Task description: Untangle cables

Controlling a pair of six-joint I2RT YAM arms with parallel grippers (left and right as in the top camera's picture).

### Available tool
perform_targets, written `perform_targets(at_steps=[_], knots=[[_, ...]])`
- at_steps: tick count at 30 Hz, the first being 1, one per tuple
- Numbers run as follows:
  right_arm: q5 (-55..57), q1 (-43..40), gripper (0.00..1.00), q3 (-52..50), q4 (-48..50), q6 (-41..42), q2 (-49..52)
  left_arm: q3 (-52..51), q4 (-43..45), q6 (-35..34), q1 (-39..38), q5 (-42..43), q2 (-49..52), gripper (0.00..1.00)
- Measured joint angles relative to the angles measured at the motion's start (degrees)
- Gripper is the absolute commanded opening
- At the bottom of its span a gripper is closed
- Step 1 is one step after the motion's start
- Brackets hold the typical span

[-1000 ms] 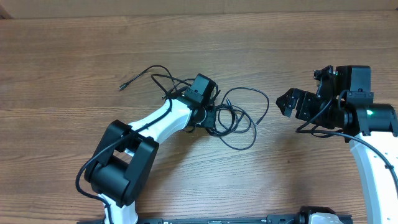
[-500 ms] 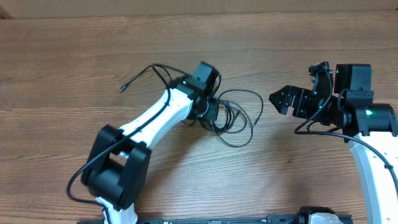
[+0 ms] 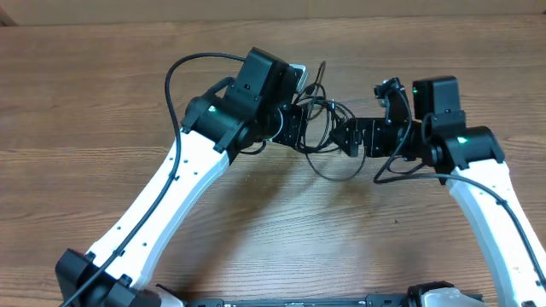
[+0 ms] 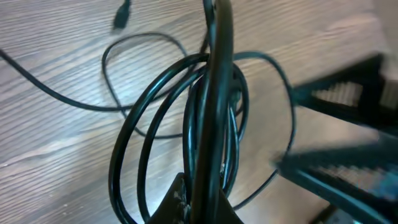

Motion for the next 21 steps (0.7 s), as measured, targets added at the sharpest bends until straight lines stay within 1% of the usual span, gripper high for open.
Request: perform_targets(at_steps=[3, 5, 9, 10, 13, 16, 21], knots=[[0.00, 0.35, 0.99, 0.00, 2.62, 1.49, 2.01, 0.00, -0.17, 0.02, 0.00, 2.29, -0.96, 0.04], [0.02, 0.57, 0.91, 0.00, 4.57, 2.89, 3.48, 0.00, -0.17, 0.02, 0.00, 3.93, -1.66, 0.04], [0.28, 0.83, 0.57, 0.00, 6.62, 6.56, 5.92, 0.00, -0.33, 0.44, 0.00, 5.95, -2.58, 0.04], [0.72, 1.33, 0.53, 0.00, 6.25, 8.24, 6.36, 0.00, -0.46, 0.74, 0.00, 6.19, -2.58, 0.04], [4.74, 2.69, 0.53, 0.02, 2.67, 14.56, 6.67, -0.02, -1.77, 1.53, 0.31, 6.19, -2.58, 0.04], [14.56, 2.36, 0.52, 0.00, -1.64, 22.47, 7.19, -0.02, -4.85, 1.81, 2.38, 6.16, -3.56, 0.04], [24.00, 2.12, 0.48, 0.00, -3.96, 28.74, 7.58, -0.02, -8.35, 2.62, 11.13, 6.05, -7.52, 0.04]])
